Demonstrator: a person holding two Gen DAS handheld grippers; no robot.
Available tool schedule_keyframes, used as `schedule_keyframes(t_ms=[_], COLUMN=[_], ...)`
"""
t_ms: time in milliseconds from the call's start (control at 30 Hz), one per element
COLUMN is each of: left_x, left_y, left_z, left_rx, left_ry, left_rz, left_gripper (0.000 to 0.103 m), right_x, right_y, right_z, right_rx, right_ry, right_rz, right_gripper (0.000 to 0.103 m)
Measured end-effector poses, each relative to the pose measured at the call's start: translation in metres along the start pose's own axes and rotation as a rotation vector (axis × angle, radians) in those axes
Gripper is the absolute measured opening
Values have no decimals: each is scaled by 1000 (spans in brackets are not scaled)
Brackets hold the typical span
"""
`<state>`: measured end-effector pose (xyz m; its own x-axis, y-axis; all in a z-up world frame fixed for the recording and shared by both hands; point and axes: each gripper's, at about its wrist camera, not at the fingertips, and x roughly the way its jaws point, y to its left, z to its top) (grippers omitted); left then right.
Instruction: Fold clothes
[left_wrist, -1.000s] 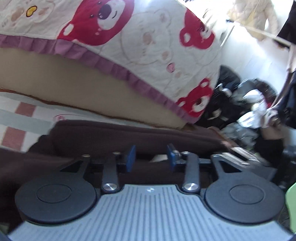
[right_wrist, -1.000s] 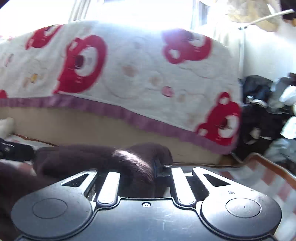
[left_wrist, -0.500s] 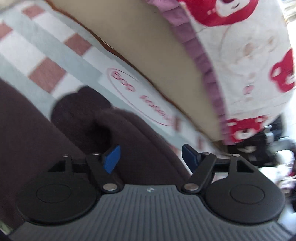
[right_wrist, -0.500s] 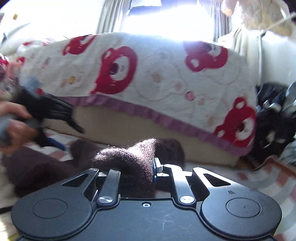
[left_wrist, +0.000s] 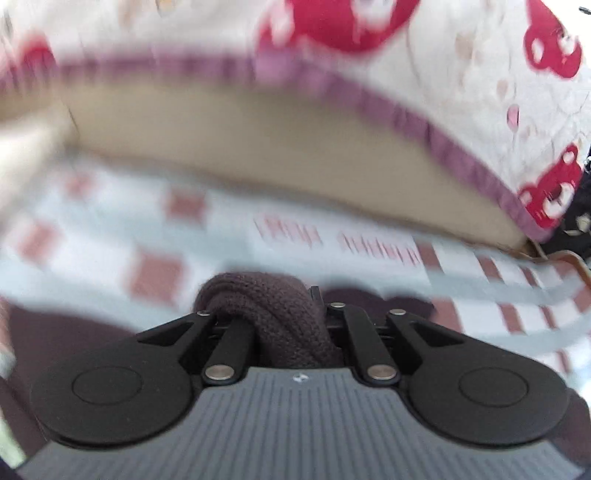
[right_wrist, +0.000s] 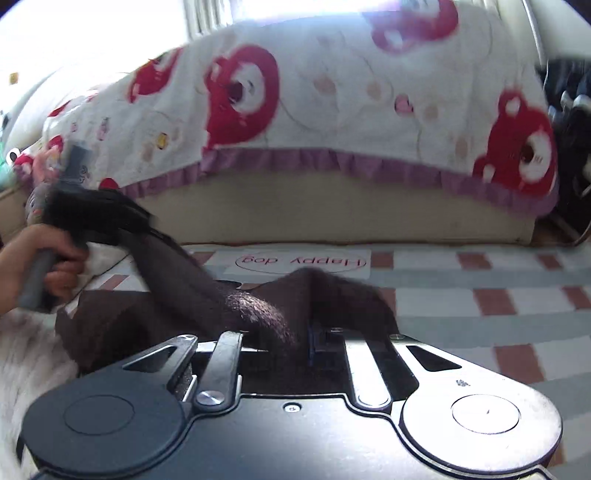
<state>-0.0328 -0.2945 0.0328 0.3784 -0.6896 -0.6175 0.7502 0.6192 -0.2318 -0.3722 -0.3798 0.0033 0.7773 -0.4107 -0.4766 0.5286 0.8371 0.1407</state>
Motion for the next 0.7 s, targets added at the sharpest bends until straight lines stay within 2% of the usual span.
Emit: schedule_keyframes(t_ms=[100, 200, 267, 300, 333, 367, 400, 433, 467, 500, 533, 600, 633, 700], left_x=[-14, -18, -13, -5, 4, 14, 26, 37, 46, 48, 45, 39, 37, 31], left_y=[17, 27, 25, 25, 25, 25, 25, 27, 30, 37, 47, 66, 75, 94], left_z=[35, 75, 98, 106, 112, 115, 114, 108, 100, 91, 81, 60, 49, 28], left_rx=[-4, 27, 63, 87, 113, 132, 149, 171, 195, 208, 215, 228, 234, 247], left_ry=[-110, -248, -339, -346, -338, -308, -255, -185, -109, -60, -29, 35, 67, 131], left_rz=[41, 76, 91, 88, 82, 86, 99, 117, 135, 137, 129, 113, 106, 90], left_gripper=[6, 7, 9, 14, 16, 26, 44, 52, 58, 58, 59, 59, 60, 63], right_x=[47, 105, 148, 171, 196, 223, 249, 271, 293, 311, 316, 308, 299, 279], right_y=[-12, -28, -41, -50, -58, -61, -64, -65, -66, -67, -70, -79, -84, -95], right_z=[42, 102, 143, 160, 173, 182, 188, 189, 190, 189, 184, 171, 163, 147], right_rx=[-20, -28, 17, 58, 87, 102, 110, 97, 84, 81, 103, 153, 180, 232], right_ry=[16, -19, -44, -48, -45, -28, 0, 56, 112, 164, 206, 245, 252, 266], right_rz=[34, 37, 20, -4, -51, -113, -167, -204, -242, -264, -248, -205, -181, -135], right_gripper=[15, 14, 14, 14, 16, 18, 25, 38, 43, 43, 44, 45, 53, 61])
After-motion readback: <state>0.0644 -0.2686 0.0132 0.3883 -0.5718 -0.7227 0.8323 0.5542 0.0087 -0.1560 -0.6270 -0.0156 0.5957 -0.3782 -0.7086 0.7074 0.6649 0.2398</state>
